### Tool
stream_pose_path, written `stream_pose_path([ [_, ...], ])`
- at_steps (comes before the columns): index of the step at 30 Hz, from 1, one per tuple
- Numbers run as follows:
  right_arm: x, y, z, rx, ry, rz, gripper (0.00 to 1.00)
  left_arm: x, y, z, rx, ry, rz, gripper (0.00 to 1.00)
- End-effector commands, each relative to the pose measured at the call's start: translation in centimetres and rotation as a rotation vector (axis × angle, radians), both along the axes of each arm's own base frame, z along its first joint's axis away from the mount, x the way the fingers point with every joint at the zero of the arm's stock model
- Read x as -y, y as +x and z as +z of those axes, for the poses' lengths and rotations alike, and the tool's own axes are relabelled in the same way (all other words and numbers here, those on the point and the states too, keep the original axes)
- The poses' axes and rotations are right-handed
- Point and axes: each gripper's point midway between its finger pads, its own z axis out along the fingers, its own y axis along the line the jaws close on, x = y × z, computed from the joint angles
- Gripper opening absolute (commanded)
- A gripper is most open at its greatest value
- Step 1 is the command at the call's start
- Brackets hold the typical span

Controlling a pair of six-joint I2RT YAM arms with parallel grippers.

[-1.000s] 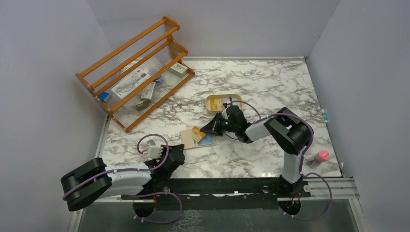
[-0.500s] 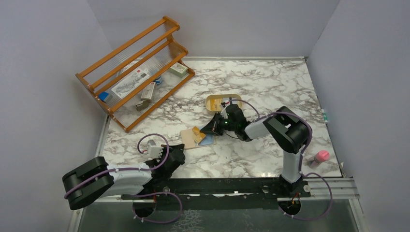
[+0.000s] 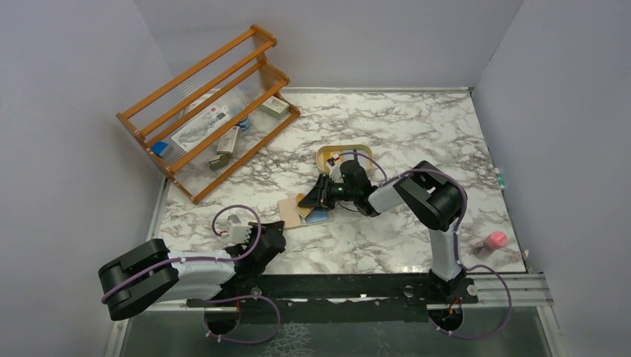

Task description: Take the credit cards out of the card holder

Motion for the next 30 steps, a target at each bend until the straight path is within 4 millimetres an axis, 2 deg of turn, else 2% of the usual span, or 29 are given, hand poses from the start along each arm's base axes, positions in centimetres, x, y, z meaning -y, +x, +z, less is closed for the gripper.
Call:
stream_pose_path([
  [1,-0.1,-1.8,-1.1,-0.074,0.0,0.059,0.19,-3.4,-3.4,-5.3,-0.161,0.191,-0.066,0.0],
  [4,-0.1,-1.8,-1.0,-0.074,-0.004,0.059,0.02,-3.4,-3.4,-5.3,-0.161,0.191,-0.066,0.0],
  [8,0.2,-2.0,-0.7,-0.067,-0.022,0.064,0.01,-3.3,-3.4,-5.3,-0.162,0.189,-0.066,0.0],
  [11,1.3,-2.0,-0.3,-0.051,-0.069,0.062,0.01,-3.5,-3.5,-5.3,-0.164,0.19,-0.064,0.0],
  [17,5.8,-0.4,1.6,0.028,-0.248,-0.003,0.01,-3.8,-3.5,-5.1,-0.159,0.189,-0.052,0.0],
  [21,8.6,2.6,5.6,0.142,-0.295,-0.138,0.01,-4.0,-3.4,-4.9,-0.155,0.195,-0.04,0.0],
  [25,11.3,7.6,9.1,0.24,-0.306,-0.365,0.01,-3.9,-3.3,-4.7,-0.154,0.19,-0.044,0.0],
  [28,12.1,11.0,9.4,0.247,-0.317,-0.461,0.01,-3.9,-3.4,-4.7,-0.154,0.191,-0.046,0.0],
  [30,12.0,12.7,8.7,0.224,-0.345,-0.502,0.01,-3.9,-3.4,-4.7,-0.154,0.191,-0.048,0.0],
])
